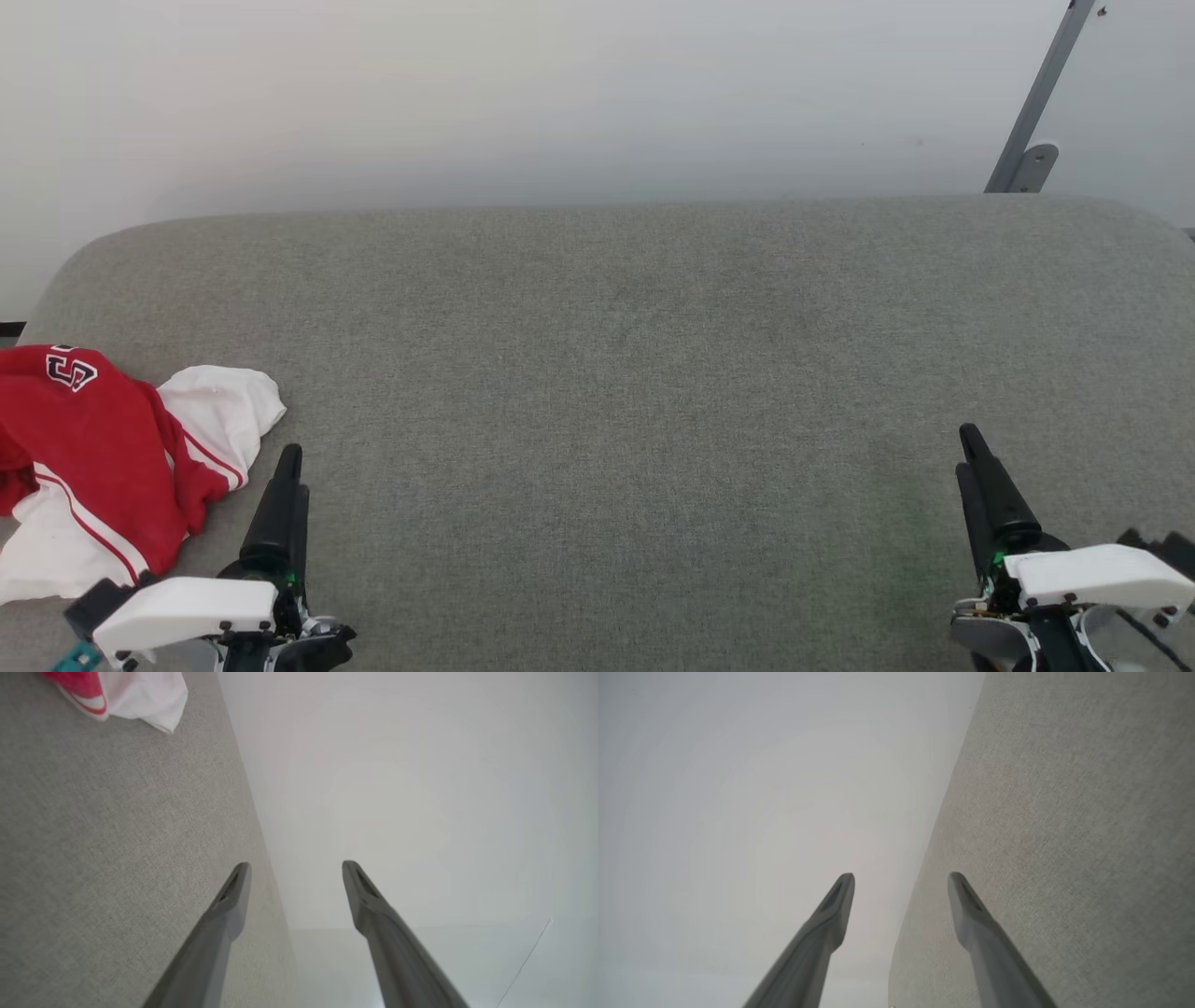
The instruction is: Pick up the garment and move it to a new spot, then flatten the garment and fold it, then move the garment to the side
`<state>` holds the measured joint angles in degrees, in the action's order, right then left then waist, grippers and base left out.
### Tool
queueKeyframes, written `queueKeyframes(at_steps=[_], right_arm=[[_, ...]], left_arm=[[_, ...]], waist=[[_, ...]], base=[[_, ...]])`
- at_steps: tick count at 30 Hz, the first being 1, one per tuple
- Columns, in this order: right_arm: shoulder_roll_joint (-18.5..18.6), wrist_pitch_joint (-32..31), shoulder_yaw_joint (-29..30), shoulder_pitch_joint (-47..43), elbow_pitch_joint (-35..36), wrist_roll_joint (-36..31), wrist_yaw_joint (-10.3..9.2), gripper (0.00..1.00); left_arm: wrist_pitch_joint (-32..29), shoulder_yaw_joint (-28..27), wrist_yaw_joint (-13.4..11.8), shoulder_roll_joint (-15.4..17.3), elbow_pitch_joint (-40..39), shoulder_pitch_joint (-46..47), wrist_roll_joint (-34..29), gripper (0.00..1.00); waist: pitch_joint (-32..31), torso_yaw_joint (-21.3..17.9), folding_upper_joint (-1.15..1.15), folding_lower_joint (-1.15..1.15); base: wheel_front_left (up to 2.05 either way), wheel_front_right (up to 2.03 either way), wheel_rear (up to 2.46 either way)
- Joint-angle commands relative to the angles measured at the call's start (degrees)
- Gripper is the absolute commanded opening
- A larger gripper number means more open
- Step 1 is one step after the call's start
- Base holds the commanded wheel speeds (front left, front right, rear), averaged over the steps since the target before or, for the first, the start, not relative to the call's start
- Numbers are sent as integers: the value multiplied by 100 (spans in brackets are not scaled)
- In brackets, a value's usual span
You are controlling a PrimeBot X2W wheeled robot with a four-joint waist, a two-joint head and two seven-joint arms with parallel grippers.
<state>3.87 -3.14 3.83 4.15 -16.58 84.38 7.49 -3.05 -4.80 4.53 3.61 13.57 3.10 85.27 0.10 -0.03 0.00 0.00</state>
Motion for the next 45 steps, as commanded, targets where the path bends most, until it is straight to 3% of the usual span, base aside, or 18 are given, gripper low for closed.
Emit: queueKeyframes(at_steps=[1, 16, 45], right_arm=[[72, 73, -41, 177, 64, -281, 0, 100], [158, 364, -233, 315, -140, -2103, 0, 100], [300, 838, -356, 385, -129, -4196, 0, 100]], left_arm=[[64, 31, -47, 77, -167, 97, -241, 100], [406, 191, -150, 297, -332, 64, -1918, 100], [988, 69, 259, 308, -506, -116, -4200, 100]], waist=[[-1, 0, 0, 0], [-18, -2, 0, 0], [-51, -35, 0, 0]], base=[[0, 0, 0], [0, 0, 0], [0, 0, 0]])
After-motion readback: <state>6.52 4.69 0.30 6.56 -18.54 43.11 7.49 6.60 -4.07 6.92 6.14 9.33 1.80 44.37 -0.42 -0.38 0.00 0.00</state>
